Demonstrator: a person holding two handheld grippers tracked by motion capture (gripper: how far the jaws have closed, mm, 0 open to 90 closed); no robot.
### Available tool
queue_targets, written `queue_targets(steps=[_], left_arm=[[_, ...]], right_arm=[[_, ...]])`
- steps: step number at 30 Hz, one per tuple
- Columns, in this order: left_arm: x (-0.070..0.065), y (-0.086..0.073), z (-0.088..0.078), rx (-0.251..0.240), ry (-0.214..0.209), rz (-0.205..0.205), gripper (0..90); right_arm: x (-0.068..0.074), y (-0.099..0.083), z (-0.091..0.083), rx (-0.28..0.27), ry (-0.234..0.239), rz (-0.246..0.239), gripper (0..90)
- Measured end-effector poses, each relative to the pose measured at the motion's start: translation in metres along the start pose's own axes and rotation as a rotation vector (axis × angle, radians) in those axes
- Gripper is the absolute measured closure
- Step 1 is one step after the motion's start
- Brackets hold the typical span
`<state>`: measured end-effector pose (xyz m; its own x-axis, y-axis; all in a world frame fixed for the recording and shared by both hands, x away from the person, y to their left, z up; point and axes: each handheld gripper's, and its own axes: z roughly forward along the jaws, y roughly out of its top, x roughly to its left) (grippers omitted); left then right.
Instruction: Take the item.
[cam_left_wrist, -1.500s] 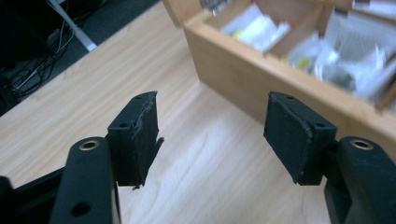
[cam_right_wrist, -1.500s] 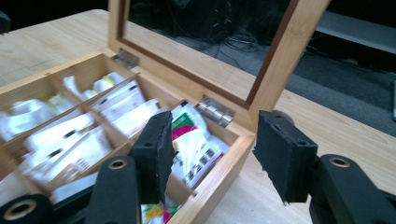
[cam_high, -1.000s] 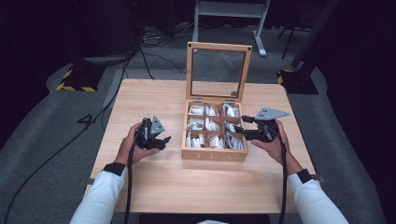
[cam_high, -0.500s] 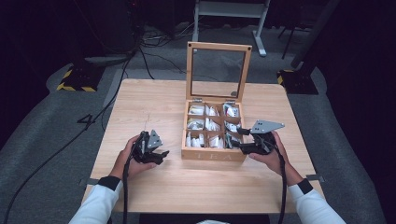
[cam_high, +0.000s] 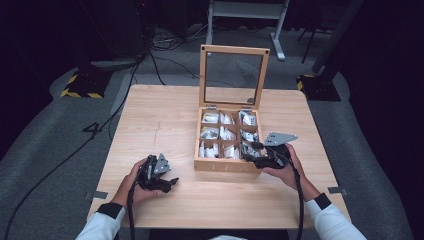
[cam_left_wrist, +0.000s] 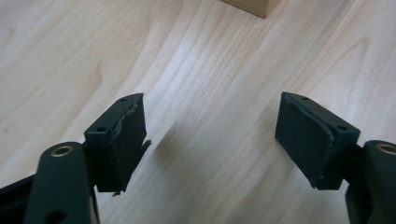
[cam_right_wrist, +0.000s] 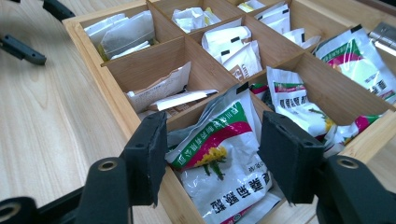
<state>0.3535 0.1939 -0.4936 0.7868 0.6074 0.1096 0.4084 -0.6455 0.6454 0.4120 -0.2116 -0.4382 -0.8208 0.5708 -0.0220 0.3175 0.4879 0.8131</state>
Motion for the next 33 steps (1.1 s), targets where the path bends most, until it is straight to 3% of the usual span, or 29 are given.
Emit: queue_targets(steps=[4,12,17,21,22,27,33], left_arm=[[-0.001,-0.007,-0.001,-0.041,-0.006,-0.019,24.9],[-0.001,-0.009,-0.001,-0.053,-0.009,-0.012,24.7],[0.002,-0.011,0.001,-0.078,-0.037,-0.021,24.8],[0.010,-0.013,0.003,-0.073,-0.098,-0.075,24.7],[0.011,-0.013,0.003,-0.071,-0.103,-0.073,24.3],[0.011,-0.013,0.003,-0.071,-0.105,-0.071,24.2],[0.011,-0.013,0.003,-0.071,-0.105,-0.072,24.2]], right_arm=[[-0.001,0.001,0.001,0.010,-0.004,0.018,42.1],[0.003,0.001,-0.004,0.039,-0.075,-0.005,43.1],[0.007,0.001,-0.006,0.055,-0.111,-0.014,51.1],[0.008,0.001,-0.004,0.067,-0.105,-0.005,58.8],[0.008,0.001,-0.002,0.072,-0.103,-0.001,59.4],[0.001,0.000,0.008,0.102,-0.083,0.051,61.0],[0.003,0.001,0.012,0.118,-0.065,0.030,73.0]])
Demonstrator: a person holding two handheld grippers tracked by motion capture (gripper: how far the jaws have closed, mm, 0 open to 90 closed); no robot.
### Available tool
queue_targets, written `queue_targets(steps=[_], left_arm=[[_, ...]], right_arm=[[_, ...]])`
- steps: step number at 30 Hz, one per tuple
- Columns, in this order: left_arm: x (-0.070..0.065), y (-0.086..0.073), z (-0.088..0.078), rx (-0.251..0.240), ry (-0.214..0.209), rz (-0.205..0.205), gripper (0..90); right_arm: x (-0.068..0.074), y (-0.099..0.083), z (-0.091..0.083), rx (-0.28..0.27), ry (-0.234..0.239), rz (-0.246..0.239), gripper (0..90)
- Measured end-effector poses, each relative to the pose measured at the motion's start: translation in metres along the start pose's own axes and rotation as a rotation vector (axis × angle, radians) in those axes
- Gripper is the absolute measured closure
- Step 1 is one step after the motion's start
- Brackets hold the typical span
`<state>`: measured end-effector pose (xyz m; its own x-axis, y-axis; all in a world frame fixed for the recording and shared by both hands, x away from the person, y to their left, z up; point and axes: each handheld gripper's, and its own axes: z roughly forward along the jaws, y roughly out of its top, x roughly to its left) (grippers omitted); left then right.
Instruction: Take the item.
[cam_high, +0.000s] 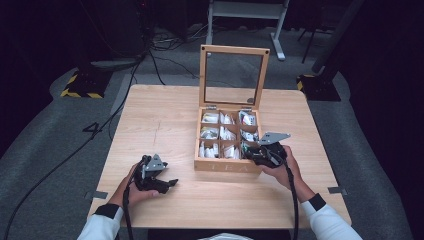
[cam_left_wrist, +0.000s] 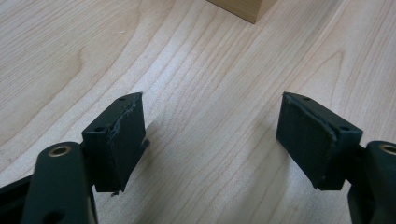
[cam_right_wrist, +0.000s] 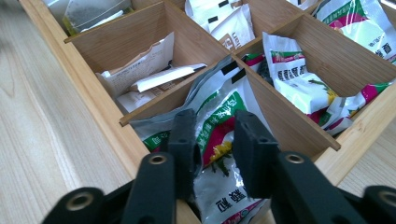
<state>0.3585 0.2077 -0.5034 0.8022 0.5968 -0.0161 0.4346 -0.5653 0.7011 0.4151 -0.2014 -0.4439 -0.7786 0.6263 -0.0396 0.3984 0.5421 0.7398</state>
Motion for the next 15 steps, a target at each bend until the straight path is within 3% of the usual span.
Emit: queue_targets(steps=[3,5,15], left_arm=[[0.000,0.000,0.000,0.000,0.000,0.000,24.2],[0.000,0.000,0.000,-0.001,-0.001,-0.001,24.1],[0.000,0.000,0.000,0.001,-0.003,0.003,24.1]], right_arm=[[0.001,-0.001,-0.002,-0.009,-0.001,-0.002,77.2],[-0.001,-0.002,-0.005,-0.026,0.025,0.002,89.1],[-0.004,-0.003,-0.020,-0.087,0.045,0.001,90.0]])
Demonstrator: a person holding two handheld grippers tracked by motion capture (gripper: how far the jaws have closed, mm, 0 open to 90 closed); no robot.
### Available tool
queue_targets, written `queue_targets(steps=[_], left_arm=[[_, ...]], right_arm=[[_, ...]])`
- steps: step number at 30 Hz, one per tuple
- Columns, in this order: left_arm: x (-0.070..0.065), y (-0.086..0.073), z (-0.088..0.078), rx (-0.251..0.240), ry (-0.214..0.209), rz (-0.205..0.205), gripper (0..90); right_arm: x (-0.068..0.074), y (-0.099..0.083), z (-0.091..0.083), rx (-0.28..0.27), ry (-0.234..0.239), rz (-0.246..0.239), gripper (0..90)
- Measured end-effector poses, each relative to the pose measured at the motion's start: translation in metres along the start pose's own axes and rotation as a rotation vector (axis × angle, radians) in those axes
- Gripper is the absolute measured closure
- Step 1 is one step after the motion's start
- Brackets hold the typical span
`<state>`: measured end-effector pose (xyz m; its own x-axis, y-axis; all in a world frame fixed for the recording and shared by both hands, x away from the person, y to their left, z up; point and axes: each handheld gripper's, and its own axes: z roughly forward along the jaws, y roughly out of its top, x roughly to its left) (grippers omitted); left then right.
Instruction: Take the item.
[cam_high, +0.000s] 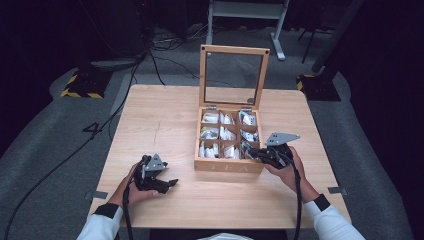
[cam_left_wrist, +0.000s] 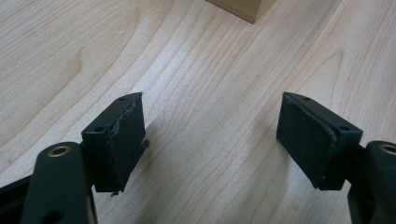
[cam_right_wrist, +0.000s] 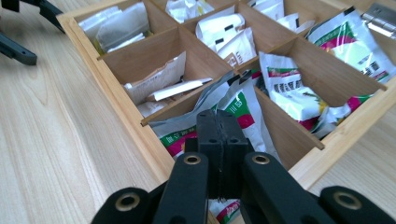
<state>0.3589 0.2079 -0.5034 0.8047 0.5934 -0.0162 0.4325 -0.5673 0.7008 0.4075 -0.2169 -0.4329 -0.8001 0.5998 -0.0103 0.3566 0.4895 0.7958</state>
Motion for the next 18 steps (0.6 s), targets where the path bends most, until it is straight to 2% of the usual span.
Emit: queue_targets(steps=[12,18], left_arm=[[0.000,0.000,0.000,0.001,-0.003,0.002,24.1],[0.001,0.000,0.000,0.001,-0.004,0.004,24.1]], right_arm=[[-0.005,0.006,-0.023,-0.104,-0.001,0.023,90.0],[-0.007,0.008,-0.032,-0.136,-0.005,0.024,90.0]])
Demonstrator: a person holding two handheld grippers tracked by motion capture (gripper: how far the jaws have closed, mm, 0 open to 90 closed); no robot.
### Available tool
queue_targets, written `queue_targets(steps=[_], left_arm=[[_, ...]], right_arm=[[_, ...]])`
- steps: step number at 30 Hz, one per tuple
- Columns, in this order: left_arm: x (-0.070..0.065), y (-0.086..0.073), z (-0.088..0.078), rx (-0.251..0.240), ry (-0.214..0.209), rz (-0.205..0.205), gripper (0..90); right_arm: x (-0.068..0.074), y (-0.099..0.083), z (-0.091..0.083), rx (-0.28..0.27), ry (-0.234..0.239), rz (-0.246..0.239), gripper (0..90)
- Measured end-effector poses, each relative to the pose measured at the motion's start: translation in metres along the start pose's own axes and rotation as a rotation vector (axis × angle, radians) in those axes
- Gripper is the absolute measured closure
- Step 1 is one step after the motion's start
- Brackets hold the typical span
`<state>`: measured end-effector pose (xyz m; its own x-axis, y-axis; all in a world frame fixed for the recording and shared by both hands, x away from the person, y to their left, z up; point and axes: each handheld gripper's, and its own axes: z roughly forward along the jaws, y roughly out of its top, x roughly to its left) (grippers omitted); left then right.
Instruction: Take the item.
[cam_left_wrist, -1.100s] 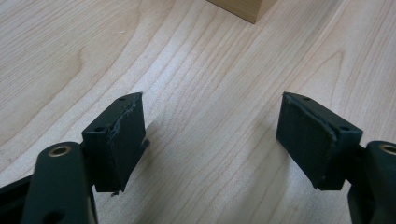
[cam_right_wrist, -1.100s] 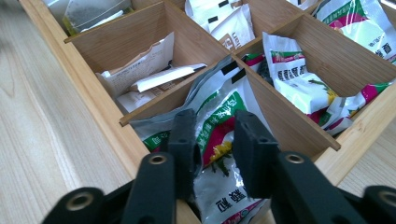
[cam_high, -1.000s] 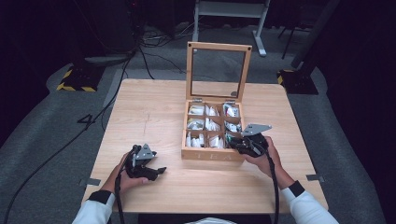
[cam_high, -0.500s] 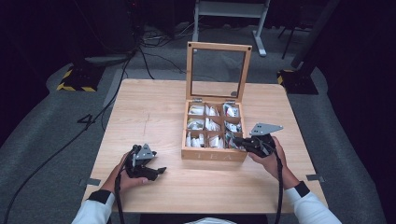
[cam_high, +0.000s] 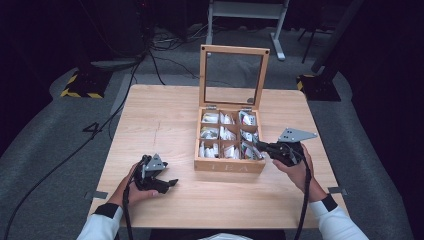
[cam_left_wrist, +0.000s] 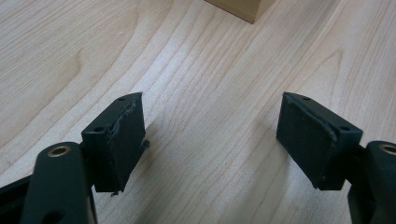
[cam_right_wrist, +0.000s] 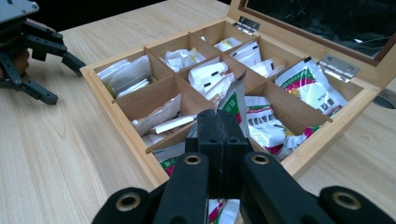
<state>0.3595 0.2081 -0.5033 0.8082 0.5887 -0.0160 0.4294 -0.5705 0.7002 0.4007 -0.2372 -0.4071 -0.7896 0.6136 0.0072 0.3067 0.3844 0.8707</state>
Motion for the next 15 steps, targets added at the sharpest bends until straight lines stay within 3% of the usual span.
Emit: queue_targets(steps=[12,15], left_arm=[[0.0013,0.0004,0.0005,0.000,-0.010,0.009,23.8],[0.0015,0.0005,0.0006,0.000,-0.012,0.009,23.7]], right_arm=[[-0.0015,0.0057,-0.0071,-0.045,0.003,-0.006,90.0],[-0.0015,0.0079,-0.0084,-0.056,-0.015,-0.018,90.0]])
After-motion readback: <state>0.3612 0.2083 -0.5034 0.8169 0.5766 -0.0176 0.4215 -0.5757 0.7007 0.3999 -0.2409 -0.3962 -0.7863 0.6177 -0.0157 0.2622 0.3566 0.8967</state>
